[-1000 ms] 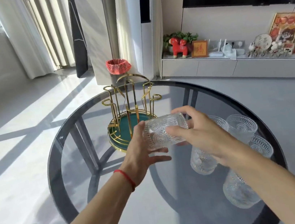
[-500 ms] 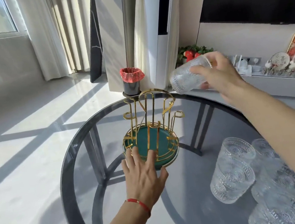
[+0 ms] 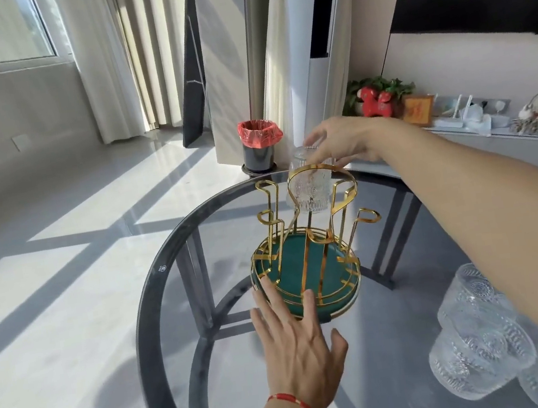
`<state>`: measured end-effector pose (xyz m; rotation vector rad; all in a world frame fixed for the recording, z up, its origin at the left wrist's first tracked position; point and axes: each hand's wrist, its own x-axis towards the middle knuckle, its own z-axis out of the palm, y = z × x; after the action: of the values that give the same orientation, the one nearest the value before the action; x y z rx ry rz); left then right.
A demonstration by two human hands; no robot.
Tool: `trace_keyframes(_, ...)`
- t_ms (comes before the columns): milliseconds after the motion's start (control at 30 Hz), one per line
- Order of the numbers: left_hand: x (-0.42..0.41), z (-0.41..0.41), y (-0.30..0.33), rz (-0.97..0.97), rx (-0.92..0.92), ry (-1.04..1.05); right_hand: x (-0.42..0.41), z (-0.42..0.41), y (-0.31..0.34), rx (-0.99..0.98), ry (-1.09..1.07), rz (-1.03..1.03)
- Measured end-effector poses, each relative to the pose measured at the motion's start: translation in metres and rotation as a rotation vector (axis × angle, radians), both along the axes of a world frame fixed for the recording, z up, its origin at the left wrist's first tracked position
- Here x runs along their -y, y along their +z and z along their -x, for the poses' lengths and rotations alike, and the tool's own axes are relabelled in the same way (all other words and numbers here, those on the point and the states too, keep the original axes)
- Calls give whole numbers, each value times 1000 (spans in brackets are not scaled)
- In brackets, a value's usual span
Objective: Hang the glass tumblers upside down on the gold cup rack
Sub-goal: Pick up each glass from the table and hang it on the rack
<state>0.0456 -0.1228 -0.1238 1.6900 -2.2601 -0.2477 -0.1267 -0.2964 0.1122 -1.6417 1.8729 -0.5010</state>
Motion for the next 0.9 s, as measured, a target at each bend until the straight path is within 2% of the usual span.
trace_keyframes(133,-2,5,5,-32,-27,19,6,1,-12,52,59,-187)
trace_keyframes(333,-5,8,8,-72,-12,31,8,6,-25,47,138,-164)
trace_keyframes(567,-7,10,14,-104,38,45,2,11,-26,215,161,-208)
trace_keyframes(667,-8,10,21,-118,76,51,-5,10,-29,235,77,-110)
trace_keyframes(767,-11,10,29,-105,115,28,-24,14,-27,264,-47,108)
trace_keyframes(900,-25,8,42,-8,229,-43,-75,29,-21,149,-196,344)
